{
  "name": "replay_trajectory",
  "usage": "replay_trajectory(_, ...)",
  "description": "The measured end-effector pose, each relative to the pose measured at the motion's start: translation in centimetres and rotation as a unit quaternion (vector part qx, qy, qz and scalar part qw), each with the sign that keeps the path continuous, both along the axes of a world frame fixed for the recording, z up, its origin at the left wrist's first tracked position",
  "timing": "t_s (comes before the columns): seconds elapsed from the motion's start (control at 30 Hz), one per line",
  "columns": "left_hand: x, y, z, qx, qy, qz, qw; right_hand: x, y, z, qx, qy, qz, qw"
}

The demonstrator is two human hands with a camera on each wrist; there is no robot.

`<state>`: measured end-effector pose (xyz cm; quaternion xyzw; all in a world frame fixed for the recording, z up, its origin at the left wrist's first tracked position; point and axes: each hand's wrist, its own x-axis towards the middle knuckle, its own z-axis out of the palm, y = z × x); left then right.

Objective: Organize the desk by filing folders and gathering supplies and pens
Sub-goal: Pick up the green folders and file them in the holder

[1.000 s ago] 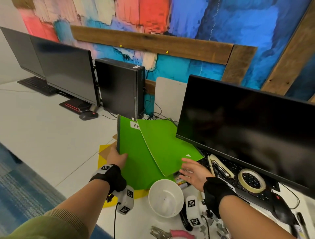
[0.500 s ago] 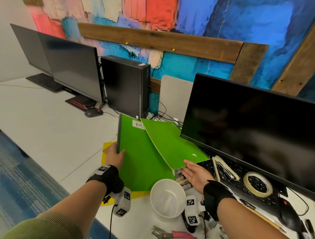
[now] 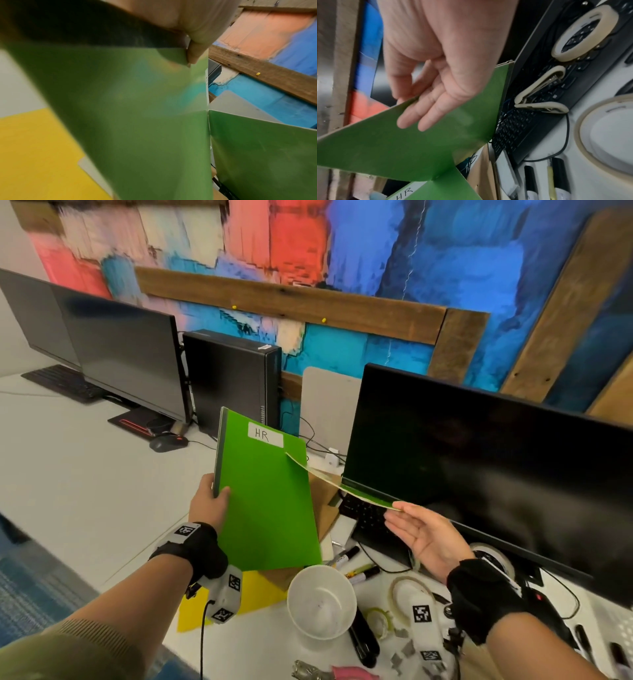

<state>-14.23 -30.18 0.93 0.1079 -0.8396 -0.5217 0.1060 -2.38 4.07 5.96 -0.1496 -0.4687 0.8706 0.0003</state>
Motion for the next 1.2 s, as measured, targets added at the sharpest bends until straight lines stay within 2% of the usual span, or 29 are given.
replay_trajectory(0.3, 1.1, 0.2, 2.8, -0.007, 0.037, -0.018, 0.999, 2.6, 1.2, 1.6, -0.030, 0.027, -0.076, 0.996)
replay_trajectory(0.5, 3.2, 1.3, 4.8, -0.061, 0.063, -0.043, 0.995, 3.9, 3.2, 3.1, -0.026, 0.042, -0.111, 0.993)
replay_trajectory(0.73, 6.5, 2.4, 7.3, -0.091, 0.088, -0.062, 0.990, 6.8, 6.1, 3.1, 0.029, -0.012, -0.104, 0.994)
replay_trajectory(0.9, 9.6, 4.1, 8.9, -0.111, 0.113, -0.064, 0.985, 9.7, 8.3, 2.2, -0.027, -0.064, -0.126, 0.990)
replay_trajectory(1.07, 12.3, 5.7, 10.7, -0.165, 0.154, -0.060, 0.972, 13.0, 11.9, 0.9, -0.073, -0.082, -0.111, 0.988)
replay_trajectory(1.2, 13.9, 6.2, 12.2, -0.191, 0.194, -0.044, 0.961, 15.6, 14.1, 0.8, -0.051, -0.114, -0.124, 0.984)
